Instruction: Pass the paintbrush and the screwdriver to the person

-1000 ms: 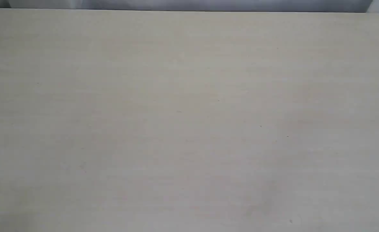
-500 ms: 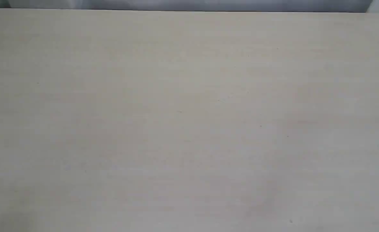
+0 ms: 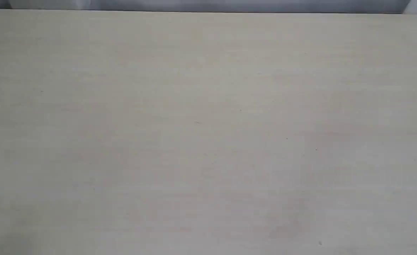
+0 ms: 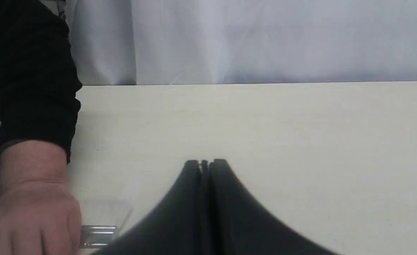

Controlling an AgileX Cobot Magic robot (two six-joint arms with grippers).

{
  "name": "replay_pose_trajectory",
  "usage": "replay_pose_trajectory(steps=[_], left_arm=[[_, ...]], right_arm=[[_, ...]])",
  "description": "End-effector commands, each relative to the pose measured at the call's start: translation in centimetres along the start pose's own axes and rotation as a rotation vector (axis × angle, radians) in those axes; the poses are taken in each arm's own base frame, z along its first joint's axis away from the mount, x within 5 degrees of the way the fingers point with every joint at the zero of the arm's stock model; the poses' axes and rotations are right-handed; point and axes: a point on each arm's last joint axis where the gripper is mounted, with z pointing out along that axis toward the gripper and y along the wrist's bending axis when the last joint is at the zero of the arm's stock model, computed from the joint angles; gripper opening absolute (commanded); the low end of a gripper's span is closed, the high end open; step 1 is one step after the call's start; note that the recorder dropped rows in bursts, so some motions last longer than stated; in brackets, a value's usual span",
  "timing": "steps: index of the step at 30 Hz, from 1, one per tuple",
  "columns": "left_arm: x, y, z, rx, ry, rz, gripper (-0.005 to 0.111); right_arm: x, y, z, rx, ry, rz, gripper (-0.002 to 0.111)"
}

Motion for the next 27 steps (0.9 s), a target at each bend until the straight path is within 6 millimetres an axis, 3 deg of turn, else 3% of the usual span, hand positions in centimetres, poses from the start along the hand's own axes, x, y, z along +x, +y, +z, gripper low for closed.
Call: replay_pose_trajectory(steps=[1, 27], left_arm=[[0.00, -0.05, 0.00, 0.009, -0.007, -0.002, 0.000], [0.00, -0.06, 0.00, 0.010, -0.006, -0.004, 0.000]], right_arm=[[0.07, -0.02, -0.02, 0.004, -0.003, -0.008, 0.004], [0.10, -0.55, -0.03, 0.062, -0.002, 0.065, 0.004]])
